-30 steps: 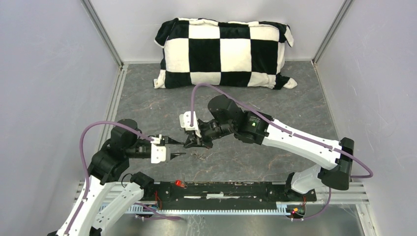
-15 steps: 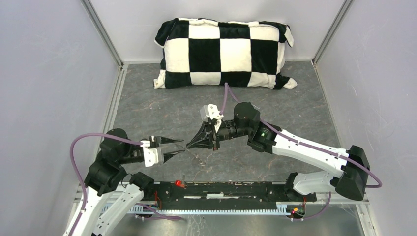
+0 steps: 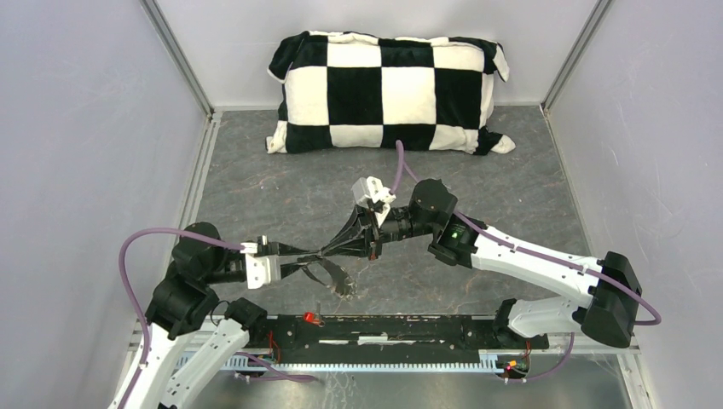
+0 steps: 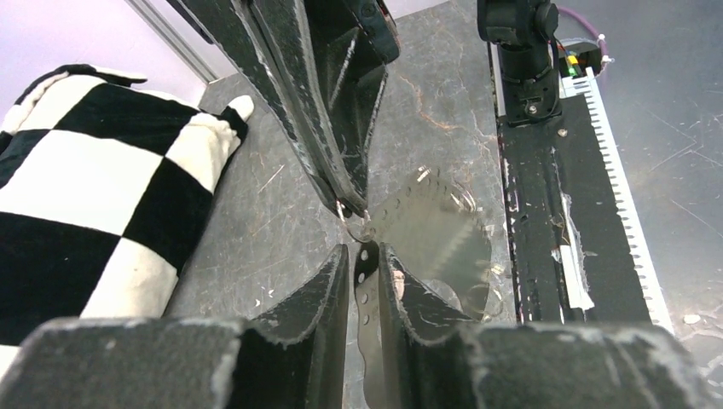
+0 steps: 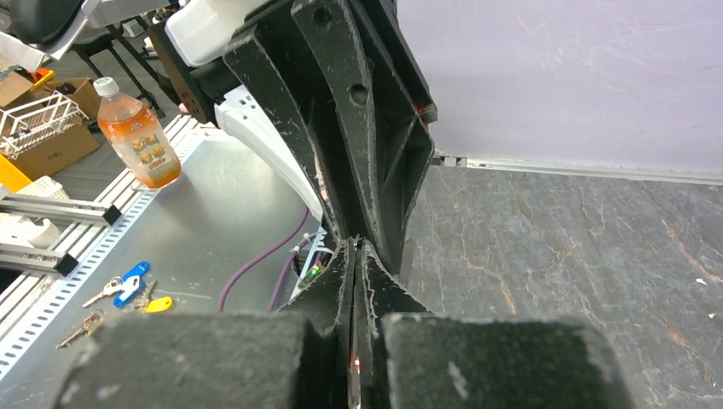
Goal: Put the keys on the keyring
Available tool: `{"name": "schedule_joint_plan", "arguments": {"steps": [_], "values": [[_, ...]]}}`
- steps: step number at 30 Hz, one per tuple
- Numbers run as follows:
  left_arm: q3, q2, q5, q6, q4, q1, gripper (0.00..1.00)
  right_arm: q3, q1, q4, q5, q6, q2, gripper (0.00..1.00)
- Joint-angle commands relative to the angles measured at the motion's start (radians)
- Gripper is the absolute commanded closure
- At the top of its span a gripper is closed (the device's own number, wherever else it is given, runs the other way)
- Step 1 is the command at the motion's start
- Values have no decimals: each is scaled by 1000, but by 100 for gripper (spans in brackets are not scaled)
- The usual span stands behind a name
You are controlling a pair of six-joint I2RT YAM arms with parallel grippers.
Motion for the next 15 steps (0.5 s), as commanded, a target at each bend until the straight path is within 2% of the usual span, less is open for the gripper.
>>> {"name": "schedule_joint_plan", "arguments": {"steps": [1,4,10,13,15], "values": [[48,21,13,-18,-9,-5,74,46,3,-33,18,-63,-22,100],[55,30,12,11,-37,-5,71,130,6,-232,42,-181,-7,100],[49,51,-25,130,-135,-5,56,337,17,-616,129,-391,48,100],[23,55,-69,146,-139,-5,48,476,34,-825,242,-471,110,100],[-8,48,-134,78,-71,-5,46,573,47,-944,348,-487,160,100]]}}
